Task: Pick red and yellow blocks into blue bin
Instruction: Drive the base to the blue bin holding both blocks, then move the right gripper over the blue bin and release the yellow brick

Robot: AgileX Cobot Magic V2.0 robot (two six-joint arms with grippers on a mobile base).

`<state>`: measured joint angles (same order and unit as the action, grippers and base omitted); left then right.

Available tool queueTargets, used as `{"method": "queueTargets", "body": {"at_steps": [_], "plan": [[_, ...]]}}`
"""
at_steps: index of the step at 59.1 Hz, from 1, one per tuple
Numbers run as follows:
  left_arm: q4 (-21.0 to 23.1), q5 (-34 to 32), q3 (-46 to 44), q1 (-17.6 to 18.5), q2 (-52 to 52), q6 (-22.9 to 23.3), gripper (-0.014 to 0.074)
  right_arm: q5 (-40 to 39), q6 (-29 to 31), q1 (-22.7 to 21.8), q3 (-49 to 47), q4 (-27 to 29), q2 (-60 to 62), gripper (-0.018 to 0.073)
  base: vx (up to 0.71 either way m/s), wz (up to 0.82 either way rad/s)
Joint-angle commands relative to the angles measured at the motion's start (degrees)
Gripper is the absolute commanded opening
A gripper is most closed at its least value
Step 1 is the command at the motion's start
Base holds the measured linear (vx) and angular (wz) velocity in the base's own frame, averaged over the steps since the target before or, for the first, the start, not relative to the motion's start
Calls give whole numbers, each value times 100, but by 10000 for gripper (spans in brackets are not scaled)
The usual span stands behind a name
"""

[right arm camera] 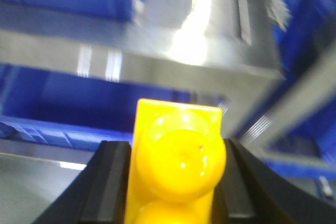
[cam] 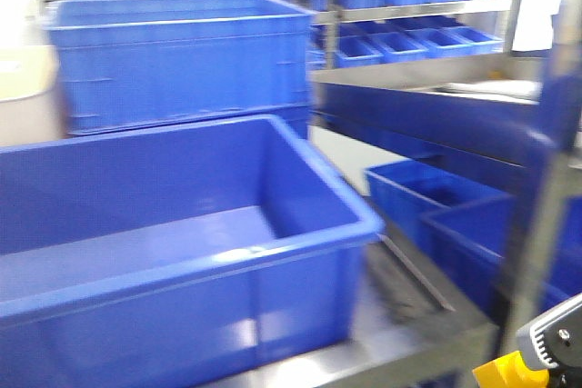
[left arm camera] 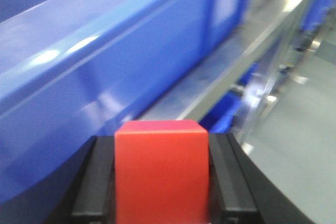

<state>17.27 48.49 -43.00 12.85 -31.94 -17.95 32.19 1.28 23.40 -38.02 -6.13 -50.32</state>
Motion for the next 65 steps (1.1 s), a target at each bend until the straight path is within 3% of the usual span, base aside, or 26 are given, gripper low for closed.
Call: {"method": "queueTargets", "body": {"at_steps": [1,32,65], "plan": [[149,-386,-145,16,-31,-2,316,-378,27,2,-163,-78,64,244,10,58],[149,-386,-145,16,-31,-2,316,-378,27,2,-163,-78,64,244,3,55],[149,-386,-145,16,-31,-2,316,-378,27,2,-163,-78,64,244,-2,7]]}}
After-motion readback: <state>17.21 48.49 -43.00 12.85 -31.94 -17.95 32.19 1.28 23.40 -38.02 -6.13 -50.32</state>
